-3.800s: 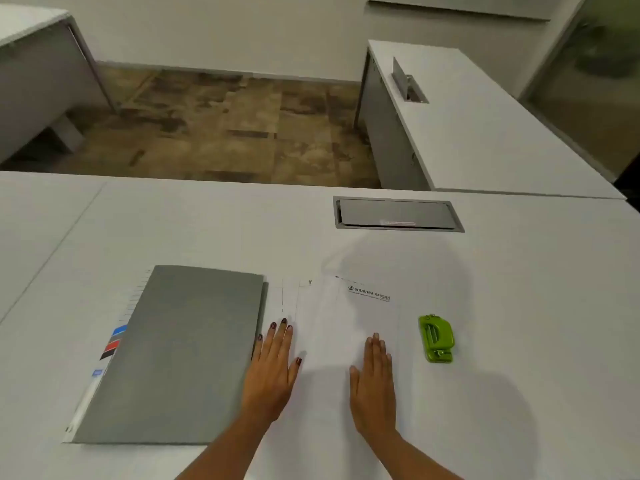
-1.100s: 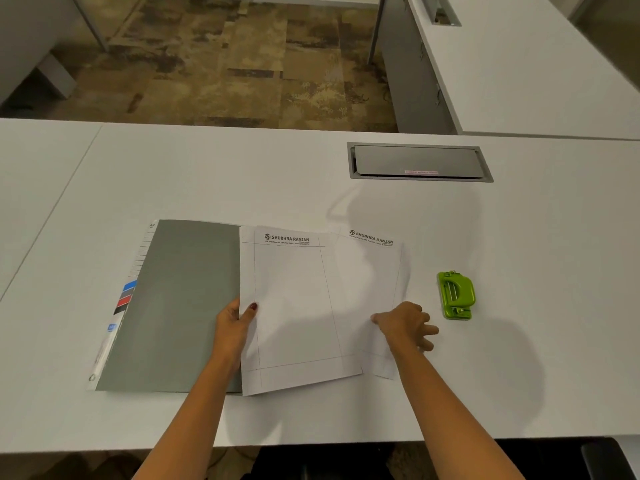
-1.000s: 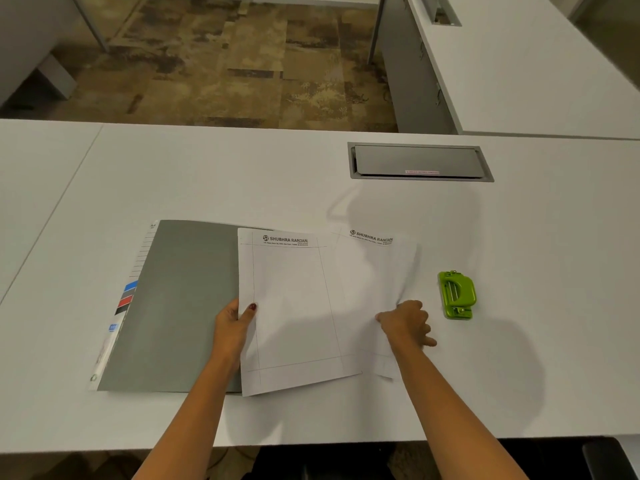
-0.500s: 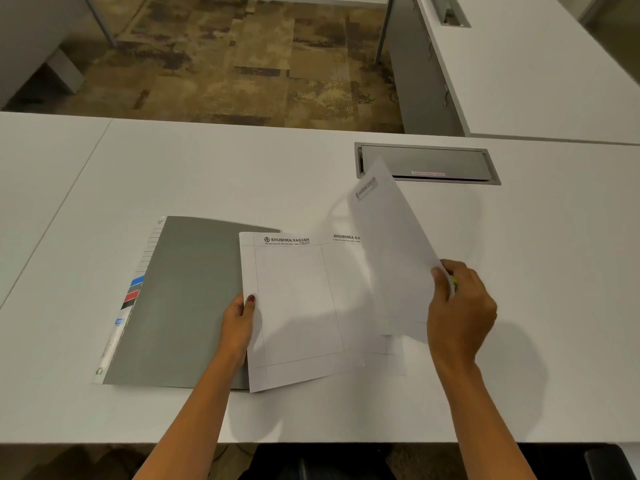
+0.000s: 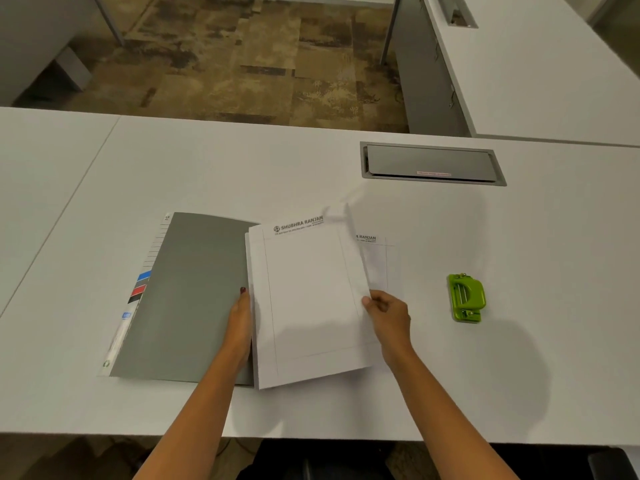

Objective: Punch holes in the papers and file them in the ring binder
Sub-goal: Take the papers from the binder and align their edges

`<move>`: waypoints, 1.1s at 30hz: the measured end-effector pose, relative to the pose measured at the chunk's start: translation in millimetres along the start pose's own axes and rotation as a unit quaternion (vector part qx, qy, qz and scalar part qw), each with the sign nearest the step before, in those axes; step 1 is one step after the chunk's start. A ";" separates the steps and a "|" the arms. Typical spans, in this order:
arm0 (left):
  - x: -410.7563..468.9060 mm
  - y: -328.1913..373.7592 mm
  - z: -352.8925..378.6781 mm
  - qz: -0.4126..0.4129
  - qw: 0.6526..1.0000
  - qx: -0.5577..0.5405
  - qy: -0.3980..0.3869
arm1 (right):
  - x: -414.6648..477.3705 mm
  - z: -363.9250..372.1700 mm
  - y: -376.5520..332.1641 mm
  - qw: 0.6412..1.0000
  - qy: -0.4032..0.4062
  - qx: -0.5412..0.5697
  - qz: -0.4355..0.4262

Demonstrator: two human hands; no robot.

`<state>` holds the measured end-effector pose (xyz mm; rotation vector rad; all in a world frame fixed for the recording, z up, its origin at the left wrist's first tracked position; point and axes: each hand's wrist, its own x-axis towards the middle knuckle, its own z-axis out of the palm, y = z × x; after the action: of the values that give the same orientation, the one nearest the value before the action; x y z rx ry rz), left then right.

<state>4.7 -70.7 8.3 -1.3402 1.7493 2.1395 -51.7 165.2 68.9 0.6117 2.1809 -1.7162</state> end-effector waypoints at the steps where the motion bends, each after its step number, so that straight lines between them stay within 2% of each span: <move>1: -0.5 0.7 0.0 -0.006 1.000 -0.007 0.008 | 0.7 3.1 2.8 1.000 0.002 -0.003 0.002; 3: -5.6 5.0 1.8 0.005 1.000 -0.006 0.014 | 2.6 8.8 7.2 1.000 0.008 -0.018 0.004; 8: -18.6 10.2 5.7 0.104 0.992 0.067 -0.017 | 7.9 18.5 12.4 0.998 0.017 -0.059 0.003; 13: -15.1 5.4 5.0 0.130 0.987 0.098 -0.012 | 9.3 20.3 11.4 0.994 0.017 -0.100 -0.042; 16: -19.8 8.5 5.9 0.147 0.984 0.097 -0.008 | 9.5 16.4 12.6 0.983 0.069 -0.137 -0.097; 18: -20.7 9.6 4.5 0.158 0.983 0.096 -0.005 | 10.5 11.5 16.2 0.966 0.124 -0.201 -0.103; 21: -20.0 9.1 1.8 0.164 0.983 0.084 -0.009 | 10.7 1.9 17.4 0.931 0.174 -0.320 -0.030; 24: -18.3 6.5 -2.9 0.164 0.984 0.073 -0.013 | 6.3 -1.5 15.3 0.901 0.155 -0.401 0.063; 26: -18.3 4.6 -5.1 0.160 0.985 0.066 -0.018 | 5.3 -0.2 16.9 0.888 0.149 -0.427 0.081; 33: -20.1 2.4 -10.4 0.160 0.985 0.060 -0.012 | 13.7 0.0 14.7 0.907 0.153 -0.370 0.132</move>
<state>21.7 -71.2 23.4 -1.0598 2.1708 2.1431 -56.2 170.0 50.0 0.9308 2.5581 -0.5906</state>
